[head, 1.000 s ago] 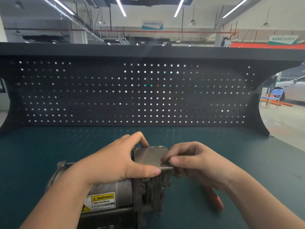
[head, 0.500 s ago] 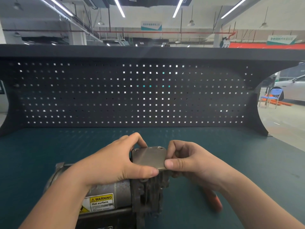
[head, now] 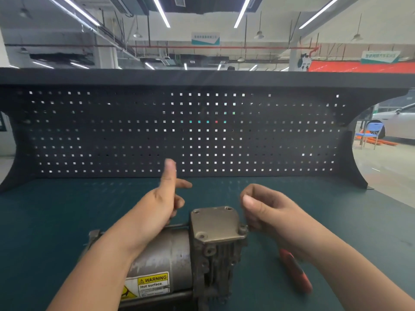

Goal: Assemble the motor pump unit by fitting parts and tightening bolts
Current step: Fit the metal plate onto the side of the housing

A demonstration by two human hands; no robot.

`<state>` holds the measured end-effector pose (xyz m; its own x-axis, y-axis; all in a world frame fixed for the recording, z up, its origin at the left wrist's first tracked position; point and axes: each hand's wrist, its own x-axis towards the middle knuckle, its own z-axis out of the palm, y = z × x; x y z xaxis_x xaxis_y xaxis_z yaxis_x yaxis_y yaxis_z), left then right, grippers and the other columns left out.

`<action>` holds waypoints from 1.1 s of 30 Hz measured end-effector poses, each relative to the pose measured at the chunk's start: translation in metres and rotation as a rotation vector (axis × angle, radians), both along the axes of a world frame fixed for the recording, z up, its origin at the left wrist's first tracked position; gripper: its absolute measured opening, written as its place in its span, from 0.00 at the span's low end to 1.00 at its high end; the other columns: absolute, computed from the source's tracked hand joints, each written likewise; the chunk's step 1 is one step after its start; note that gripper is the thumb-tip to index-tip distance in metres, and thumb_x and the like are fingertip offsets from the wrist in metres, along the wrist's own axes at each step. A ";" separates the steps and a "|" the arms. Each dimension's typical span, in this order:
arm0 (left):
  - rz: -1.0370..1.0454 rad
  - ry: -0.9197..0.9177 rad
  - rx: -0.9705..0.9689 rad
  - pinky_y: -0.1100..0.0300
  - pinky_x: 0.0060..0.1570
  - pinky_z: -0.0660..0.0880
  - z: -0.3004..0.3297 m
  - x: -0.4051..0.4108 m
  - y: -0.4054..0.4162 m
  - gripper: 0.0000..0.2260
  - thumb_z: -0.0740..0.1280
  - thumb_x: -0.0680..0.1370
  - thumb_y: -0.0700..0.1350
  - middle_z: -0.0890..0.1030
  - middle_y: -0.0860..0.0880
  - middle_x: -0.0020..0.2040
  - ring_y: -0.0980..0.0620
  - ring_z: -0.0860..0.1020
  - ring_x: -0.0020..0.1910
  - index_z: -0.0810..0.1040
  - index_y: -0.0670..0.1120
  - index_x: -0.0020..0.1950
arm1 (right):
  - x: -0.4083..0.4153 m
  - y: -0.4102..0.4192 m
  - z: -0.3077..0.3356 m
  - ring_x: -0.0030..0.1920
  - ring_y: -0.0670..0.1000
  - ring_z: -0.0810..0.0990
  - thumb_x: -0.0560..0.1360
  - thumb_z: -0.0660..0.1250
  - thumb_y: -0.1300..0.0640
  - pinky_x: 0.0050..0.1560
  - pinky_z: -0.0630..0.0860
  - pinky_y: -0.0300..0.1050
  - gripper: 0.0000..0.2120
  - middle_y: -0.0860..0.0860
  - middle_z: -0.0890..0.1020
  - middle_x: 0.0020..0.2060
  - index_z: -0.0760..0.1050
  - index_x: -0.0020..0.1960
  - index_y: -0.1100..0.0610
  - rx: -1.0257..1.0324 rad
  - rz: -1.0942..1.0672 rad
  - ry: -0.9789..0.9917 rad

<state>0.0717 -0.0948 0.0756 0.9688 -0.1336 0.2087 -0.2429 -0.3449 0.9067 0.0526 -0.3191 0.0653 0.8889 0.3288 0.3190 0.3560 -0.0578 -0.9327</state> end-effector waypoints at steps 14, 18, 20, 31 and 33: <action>0.054 0.121 -0.326 0.58 0.34 0.65 0.003 0.008 0.000 0.41 0.43 0.68 0.75 0.80 0.50 0.32 0.49 0.73 0.34 0.79 0.44 0.50 | 0.011 0.107 0.047 0.37 0.54 0.80 0.73 0.68 0.52 0.41 0.80 0.48 0.08 0.53 0.82 0.34 0.82 0.44 0.55 -0.927 -0.277 -0.437; 0.086 0.121 -0.323 0.60 0.30 0.63 0.005 0.006 -0.002 0.36 0.41 0.76 0.71 0.76 0.53 0.24 0.56 0.70 0.23 0.78 0.47 0.49 | 0.016 0.107 0.046 0.30 0.42 0.74 0.73 0.71 0.54 0.31 0.72 0.35 0.05 0.48 0.78 0.29 0.84 0.42 0.53 -0.820 -0.235 -0.292; 0.087 0.120 -0.313 0.60 0.29 0.62 0.006 0.005 -0.002 0.35 0.40 0.76 0.71 0.74 0.53 0.24 0.56 0.69 0.22 0.78 0.49 0.48 | 0.017 0.102 0.046 0.28 0.39 0.72 0.72 0.72 0.54 0.30 0.66 0.30 0.03 0.45 0.77 0.28 0.84 0.40 0.49 -0.726 -0.232 -0.233; 0.062 0.024 -0.129 0.53 0.55 0.74 0.004 0.001 -0.006 0.39 0.46 0.62 0.77 0.82 0.52 0.51 0.61 0.76 0.41 0.76 0.54 0.55 | 0.024 0.070 0.054 0.33 0.47 0.82 0.75 0.69 0.64 0.31 0.77 0.36 0.05 0.52 0.85 0.33 0.81 0.41 0.59 -0.383 -0.236 -0.071; -0.025 -0.031 0.041 0.65 0.49 0.74 0.002 -0.001 -0.006 0.34 0.56 0.62 0.77 0.81 0.60 0.51 0.67 0.78 0.44 0.78 0.56 0.55 | 0.024 0.052 0.057 0.32 0.47 0.82 0.74 0.68 0.68 0.31 0.76 0.35 0.04 0.56 0.85 0.34 0.80 0.42 0.62 -0.173 -0.271 -0.003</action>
<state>0.0710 -0.1009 0.0773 0.9583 -0.1667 0.2322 -0.2794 -0.3755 0.8837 0.0762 -0.2674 0.1227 0.9508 0.1294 0.2813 0.3083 -0.3090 -0.8997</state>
